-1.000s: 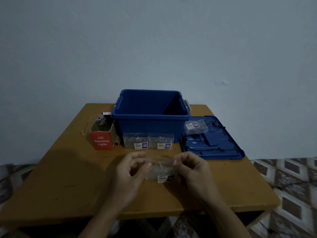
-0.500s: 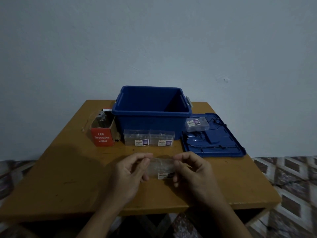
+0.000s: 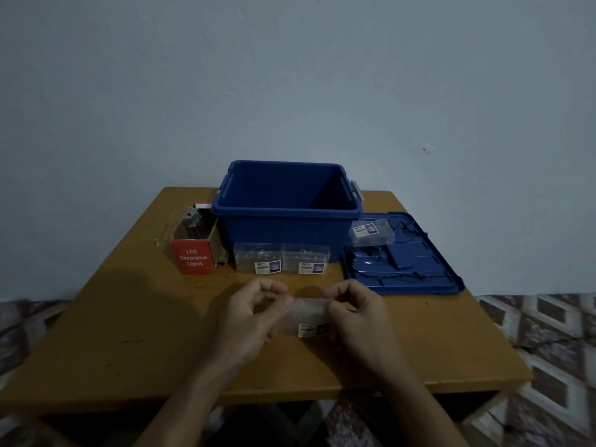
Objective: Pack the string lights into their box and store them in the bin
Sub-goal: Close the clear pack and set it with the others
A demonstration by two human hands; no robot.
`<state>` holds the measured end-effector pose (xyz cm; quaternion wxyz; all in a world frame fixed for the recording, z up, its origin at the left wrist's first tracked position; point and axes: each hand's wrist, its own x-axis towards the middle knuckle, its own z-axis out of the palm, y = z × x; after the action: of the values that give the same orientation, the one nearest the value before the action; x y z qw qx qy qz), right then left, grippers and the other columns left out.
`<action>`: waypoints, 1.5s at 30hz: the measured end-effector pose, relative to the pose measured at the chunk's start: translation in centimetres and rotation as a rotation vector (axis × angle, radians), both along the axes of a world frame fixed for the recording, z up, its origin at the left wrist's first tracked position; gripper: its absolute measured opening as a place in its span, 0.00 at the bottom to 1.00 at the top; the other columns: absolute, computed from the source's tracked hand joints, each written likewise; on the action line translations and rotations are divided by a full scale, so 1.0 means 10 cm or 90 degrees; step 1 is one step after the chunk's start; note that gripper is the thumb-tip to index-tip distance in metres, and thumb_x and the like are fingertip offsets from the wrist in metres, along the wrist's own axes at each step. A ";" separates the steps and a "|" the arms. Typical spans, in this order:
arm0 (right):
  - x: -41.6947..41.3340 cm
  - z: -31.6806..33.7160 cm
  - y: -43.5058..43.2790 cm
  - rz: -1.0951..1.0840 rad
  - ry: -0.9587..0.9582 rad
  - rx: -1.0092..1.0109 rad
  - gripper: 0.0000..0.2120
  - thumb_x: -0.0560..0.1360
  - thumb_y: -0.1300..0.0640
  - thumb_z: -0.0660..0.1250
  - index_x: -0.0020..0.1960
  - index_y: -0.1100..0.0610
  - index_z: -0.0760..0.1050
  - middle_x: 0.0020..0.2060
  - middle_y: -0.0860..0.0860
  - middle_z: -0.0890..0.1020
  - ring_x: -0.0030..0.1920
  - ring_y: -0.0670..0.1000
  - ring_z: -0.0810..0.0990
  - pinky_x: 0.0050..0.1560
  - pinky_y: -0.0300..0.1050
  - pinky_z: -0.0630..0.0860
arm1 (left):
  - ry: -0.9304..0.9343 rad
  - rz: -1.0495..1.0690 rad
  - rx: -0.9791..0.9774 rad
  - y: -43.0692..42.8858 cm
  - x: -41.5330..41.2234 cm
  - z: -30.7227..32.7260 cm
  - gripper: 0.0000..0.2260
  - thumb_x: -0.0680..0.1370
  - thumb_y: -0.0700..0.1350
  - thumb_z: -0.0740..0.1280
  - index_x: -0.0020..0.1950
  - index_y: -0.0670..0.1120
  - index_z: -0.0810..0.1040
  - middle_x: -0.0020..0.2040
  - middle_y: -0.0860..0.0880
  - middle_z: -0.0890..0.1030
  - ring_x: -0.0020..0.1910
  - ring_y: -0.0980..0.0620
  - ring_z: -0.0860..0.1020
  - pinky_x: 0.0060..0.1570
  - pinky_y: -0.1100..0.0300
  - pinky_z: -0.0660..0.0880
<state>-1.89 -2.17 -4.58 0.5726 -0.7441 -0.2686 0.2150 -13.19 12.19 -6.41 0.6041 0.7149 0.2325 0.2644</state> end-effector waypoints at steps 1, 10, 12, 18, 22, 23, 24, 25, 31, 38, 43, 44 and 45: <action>0.00 -0.01 0.01 -0.001 -0.007 -0.007 0.04 0.78 0.61 0.66 0.48 0.53 0.77 0.46 0.53 0.81 0.37 0.49 0.77 0.34 0.41 0.75 | 0.020 -0.010 -0.002 0.01 0.00 0.01 0.03 0.79 0.44 0.70 0.50 0.48 0.83 0.36 0.49 0.80 0.29 0.55 0.74 0.28 0.65 0.71; 0.02 -0.05 -0.06 0.039 0.125 0.028 0.05 0.79 0.57 0.67 0.49 0.57 0.80 0.35 0.51 0.83 0.30 0.47 0.77 0.31 0.40 0.74 | 0.061 -0.022 -0.010 -0.01 -0.01 0.09 0.04 0.77 0.50 0.71 0.45 0.52 0.86 0.33 0.55 0.80 0.31 0.59 0.75 0.30 0.68 0.71; 0.03 -0.05 -0.07 0.040 0.113 0.034 0.05 0.79 0.57 0.67 0.48 0.57 0.81 0.34 0.53 0.82 0.31 0.49 0.77 0.32 0.41 0.75 | 0.069 -0.025 -0.015 -0.01 -0.01 0.10 0.04 0.77 0.50 0.72 0.44 0.53 0.86 0.34 0.55 0.81 0.31 0.58 0.75 0.31 0.67 0.71; 0.02 -0.06 -0.07 0.034 0.101 0.049 0.06 0.79 0.57 0.67 0.46 0.57 0.81 0.37 0.56 0.84 0.32 0.51 0.79 0.33 0.44 0.76 | 0.070 -0.017 -0.025 -0.03 -0.03 0.10 0.05 0.78 0.48 0.71 0.44 0.49 0.86 0.33 0.54 0.80 0.30 0.57 0.75 0.31 0.65 0.72; 0.03 -0.07 -0.08 0.039 0.142 0.054 0.07 0.79 0.55 0.67 0.47 0.58 0.81 0.37 0.56 0.83 0.33 0.52 0.78 0.35 0.46 0.76 | 0.054 -0.022 -0.034 -0.03 -0.06 0.11 0.07 0.80 0.45 0.68 0.47 0.50 0.87 0.29 0.51 0.78 0.30 0.56 0.75 0.30 0.65 0.72; 0.04 -0.08 -0.09 0.037 0.159 0.057 0.08 0.79 0.55 0.67 0.48 0.58 0.81 0.37 0.56 0.83 0.33 0.52 0.78 0.35 0.46 0.76 | 0.052 -0.027 -0.033 -0.03 -0.07 0.11 0.08 0.80 0.45 0.68 0.48 0.50 0.87 0.30 0.49 0.78 0.30 0.55 0.76 0.30 0.65 0.73; 0.05 -0.08 -0.09 0.035 0.173 0.059 0.08 0.79 0.54 0.67 0.48 0.58 0.81 0.37 0.56 0.83 0.34 0.53 0.78 0.36 0.46 0.76 | 0.050 -0.030 -0.032 -0.03 -0.09 0.11 0.08 0.80 0.45 0.68 0.49 0.50 0.87 0.30 0.47 0.79 0.31 0.54 0.77 0.31 0.65 0.73; 0.05 -0.08 -0.09 0.032 0.183 0.062 0.09 0.79 0.54 0.67 0.49 0.59 0.81 0.37 0.57 0.83 0.34 0.53 0.78 0.36 0.47 0.76 | 0.048 -0.027 -0.033 -0.03 -0.09 0.10 0.07 0.80 0.45 0.68 0.49 0.50 0.87 0.31 0.47 0.80 0.31 0.54 0.77 0.31 0.64 0.74; 0.04 -0.12 -0.07 -0.012 0.188 0.102 0.09 0.80 0.56 0.67 0.51 0.62 0.79 0.34 0.56 0.83 0.34 0.54 0.80 0.40 0.50 0.78 | 0.045 0.051 -0.013 -0.08 -0.05 0.07 0.06 0.79 0.45 0.69 0.46 0.43 0.83 0.32 0.48 0.80 0.30 0.57 0.78 0.31 0.67 0.74; 0.09 -0.09 0.07 -0.081 0.097 0.072 0.07 0.81 0.56 0.65 0.50 0.58 0.79 0.39 0.54 0.85 0.37 0.51 0.83 0.42 0.49 0.83 | 0.084 0.137 -0.051 -0.09 0.11 0.14 0.14 0.79 0.51 0.68 0.43 0.41 0.80 0.39 0.43 0.83 0.36 0.52 0.81 0.33 0.65 0.78; 0.22 -0.10 0.28 -0.127 0.071 0.042 0.07 0.81 0.53 0.66 0.49 0.57 0.77 0.41 0.54 0.85 0.42 0.54 0.86 0.47 0.58 0.84 | 0.065 0.165 -0.124 -0.04 0.23 0.18 0.07 0.82 0.49 0.65 0.48 0.49 0.81 0.47 0.47 0.83 0.46 0.51 0.83 0.42 0.57 0.82; 0.24 -0.10 0.31 -0.132 0.064 0.038 0.08 0.81 0.52 0.66 0.49 0.56 0.77 0.41 0.53 0.85 0.41 0.54 0.86 0.47 0.58 0.84 | 0.059 0.167 -0.129 -0.03 0.25 0.18 0.06 0.83 0.48 0.64 0.48 0.50 0.80 0.48 0.47 0.83 0.48 0.51 0.83 0.42 0.57 0.82; 0.26 -0.10 0.33 -0.134 0.060 0.034 0.08 0.81 0.51 0.66 0.49 0.56 0.77 0.41 0.53 0.86 0.41 0.53 0.86 0.47 0.58 0.84 | 0.056 0.168 -0.133 -0.01 0.26 0.19 0.06 0.83 0.47 0.64 0.48 0.51 0.79 0.49 0.48 0.83 0.48 0.51 0.82 0.43 0.57 0.81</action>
<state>0.71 1.15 -5.54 0.6237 -0.7417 -0.1675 0.1813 -10.62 12.06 -4.51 0.6247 0.6221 0.3766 0.2844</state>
